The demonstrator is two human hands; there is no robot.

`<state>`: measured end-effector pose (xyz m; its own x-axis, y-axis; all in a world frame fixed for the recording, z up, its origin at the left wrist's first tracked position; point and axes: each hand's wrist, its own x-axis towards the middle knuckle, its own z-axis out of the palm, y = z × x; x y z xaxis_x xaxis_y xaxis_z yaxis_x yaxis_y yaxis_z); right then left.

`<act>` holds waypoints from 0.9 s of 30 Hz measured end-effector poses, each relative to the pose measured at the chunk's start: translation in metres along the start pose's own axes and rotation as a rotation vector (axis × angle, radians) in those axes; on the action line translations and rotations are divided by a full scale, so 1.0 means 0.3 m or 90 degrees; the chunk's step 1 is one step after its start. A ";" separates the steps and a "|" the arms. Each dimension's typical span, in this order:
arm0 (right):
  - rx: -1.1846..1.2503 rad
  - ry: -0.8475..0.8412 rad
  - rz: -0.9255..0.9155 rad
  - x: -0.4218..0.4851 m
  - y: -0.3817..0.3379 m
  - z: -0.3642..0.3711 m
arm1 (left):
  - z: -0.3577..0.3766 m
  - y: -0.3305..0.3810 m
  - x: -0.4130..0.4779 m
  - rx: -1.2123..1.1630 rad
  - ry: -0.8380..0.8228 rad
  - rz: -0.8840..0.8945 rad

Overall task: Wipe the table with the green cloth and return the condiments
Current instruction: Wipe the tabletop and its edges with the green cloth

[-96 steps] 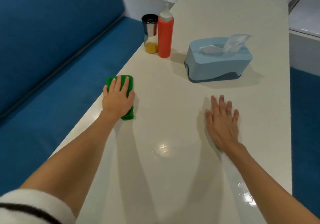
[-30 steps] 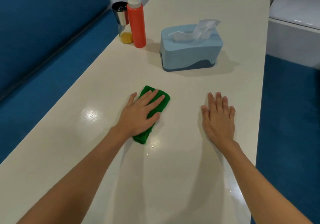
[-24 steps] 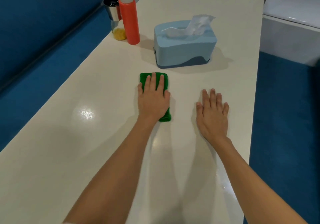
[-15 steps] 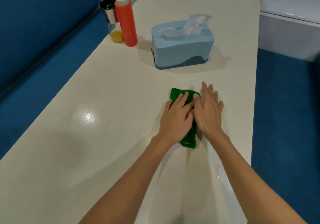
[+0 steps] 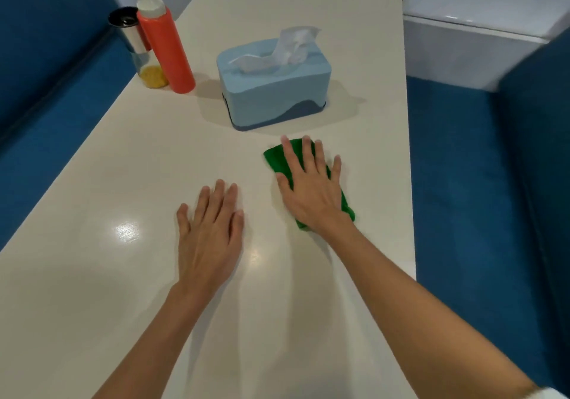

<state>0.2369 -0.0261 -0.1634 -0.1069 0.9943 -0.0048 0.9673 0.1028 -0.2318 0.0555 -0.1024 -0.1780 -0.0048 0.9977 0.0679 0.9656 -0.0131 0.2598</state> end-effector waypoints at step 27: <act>-0.035 -0.037 0.013 -0.089 0.057 -0.014 | 0.001 0.016 0.002 0.030 -0.013 -0.002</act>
<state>0.2574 -0.0506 -0.1630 -0.0982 0.9930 -0.0653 0.9804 0.0853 -0.1774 0.0602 -0.1017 -0.1769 -0.0034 0.9989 0.0475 0.9768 -0.0068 0.2141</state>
